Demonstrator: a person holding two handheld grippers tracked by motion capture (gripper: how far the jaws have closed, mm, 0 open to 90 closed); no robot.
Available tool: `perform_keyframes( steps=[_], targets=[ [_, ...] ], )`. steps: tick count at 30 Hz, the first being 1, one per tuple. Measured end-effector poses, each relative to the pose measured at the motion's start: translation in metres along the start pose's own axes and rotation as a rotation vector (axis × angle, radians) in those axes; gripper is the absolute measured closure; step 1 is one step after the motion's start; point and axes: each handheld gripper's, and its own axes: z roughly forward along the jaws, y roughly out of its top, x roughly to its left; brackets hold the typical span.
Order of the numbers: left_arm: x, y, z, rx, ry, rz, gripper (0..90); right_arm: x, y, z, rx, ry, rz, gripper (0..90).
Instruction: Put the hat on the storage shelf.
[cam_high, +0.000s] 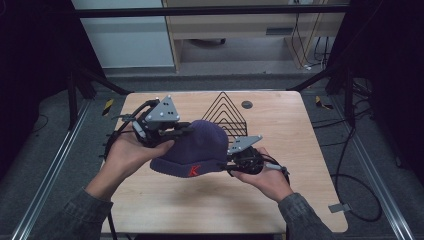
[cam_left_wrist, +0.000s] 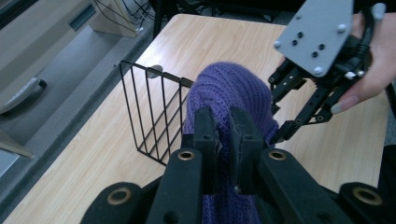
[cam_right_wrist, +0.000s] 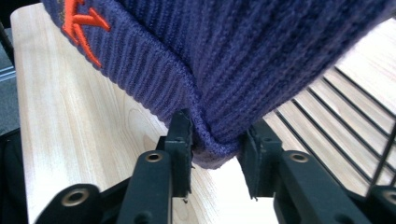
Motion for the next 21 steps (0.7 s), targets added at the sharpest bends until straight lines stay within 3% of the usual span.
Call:
perform_keyframes(
  steps=[2, 8, 15, 21],
  targets=[
    [0.003, 0.005, -0.001, -0.006, 0.008, -0.004, 82.5, 0.0, 0.002, -0.006, 0.001, -0.009, -0.002, 69.7],
    [0.015, 0.026, -0.007, -0.044, 0.011, -0.018, 82.2, -0.013, 0.022, -0.044, -0.017, -0.053, -0.013, 71.9],
    [0.043, 0.05, -0.004, -0.108, 0.019, -0.073, 82.0, -0.044, 0.051, -0.084, -0.045, -0.123, -0.023, 71.9],
    [0.069, 0.07, 0.008, -0.125, 0.049, -0.108, 81.9, -0.067, 0.069, -0.098, -0.039, -0.171, -0.027, 71.9]
  ],
)
